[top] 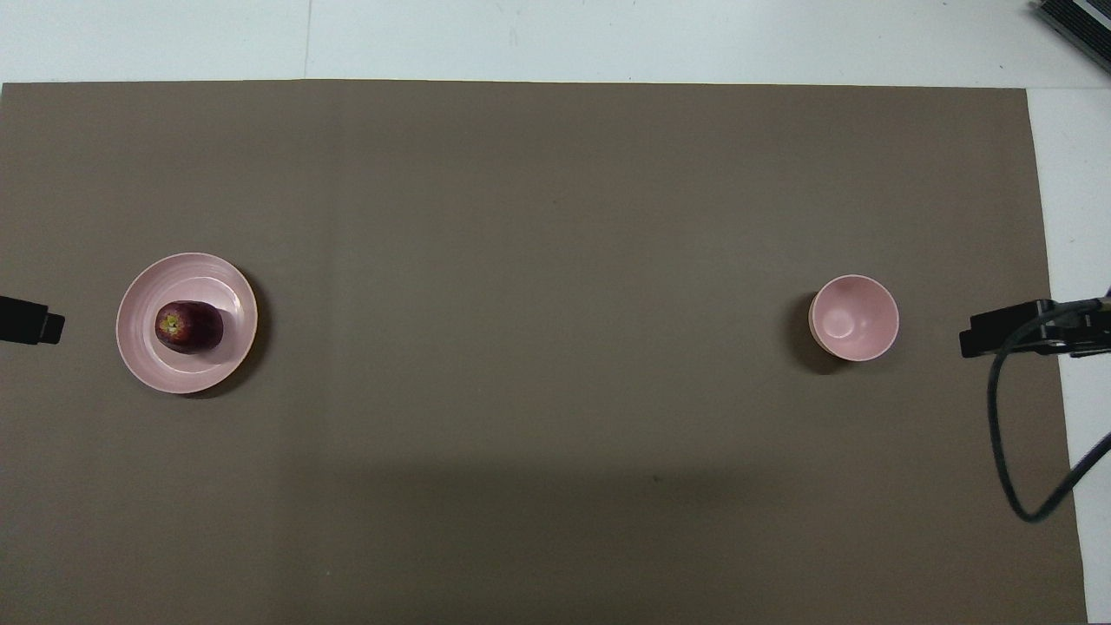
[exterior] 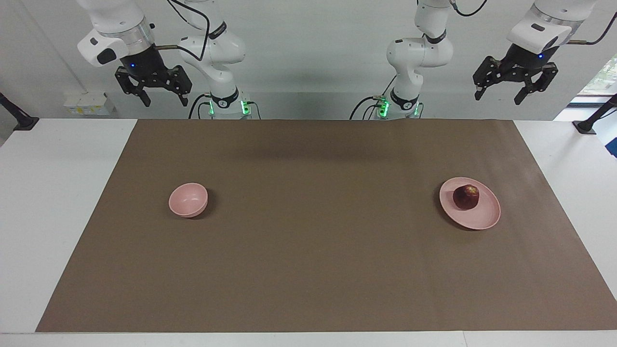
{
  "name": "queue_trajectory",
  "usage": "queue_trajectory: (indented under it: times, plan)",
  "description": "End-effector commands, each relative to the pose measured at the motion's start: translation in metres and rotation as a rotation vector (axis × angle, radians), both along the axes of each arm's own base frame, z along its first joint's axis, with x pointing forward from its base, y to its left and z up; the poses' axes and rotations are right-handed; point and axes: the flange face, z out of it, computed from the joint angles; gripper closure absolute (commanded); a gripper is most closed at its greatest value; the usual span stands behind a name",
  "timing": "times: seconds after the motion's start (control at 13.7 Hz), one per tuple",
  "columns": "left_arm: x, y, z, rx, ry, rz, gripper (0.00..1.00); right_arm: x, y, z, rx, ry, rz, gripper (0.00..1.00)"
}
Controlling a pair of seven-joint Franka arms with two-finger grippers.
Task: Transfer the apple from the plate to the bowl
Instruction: 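Raise the right gripper from beside the pink cup toward the table center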
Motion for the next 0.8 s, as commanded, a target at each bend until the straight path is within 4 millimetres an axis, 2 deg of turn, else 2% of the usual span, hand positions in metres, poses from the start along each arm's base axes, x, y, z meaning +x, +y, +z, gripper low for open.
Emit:
queue_trajectory:
  times: [0.0,0.29,0.44,0.73]
  plan:
    - [-0.008,0.004,0.002,-0.001,0.015,-0.023,0.0,0.0,0.003,-0.009,0.034,-0.031,-0.044,0.0]
    - [-0.009,0.004,0.002,0.004,0.018,-0.02,0.0,0.012,0.006,-0.024,0.046,-0.049,-0.069,0.0]
    - [-0.01,0.001,0.002,0.004,0.021,-0.025,0.0,0.014,0.014,-0.038,0.107,-0.026,-0.16,0.0]
    - [-0.008,0.005,0.003,0.003,0.006,-0.026,0.0,0.021,0.071,-0.063,0.144,-0.027,-0.313,0.0]
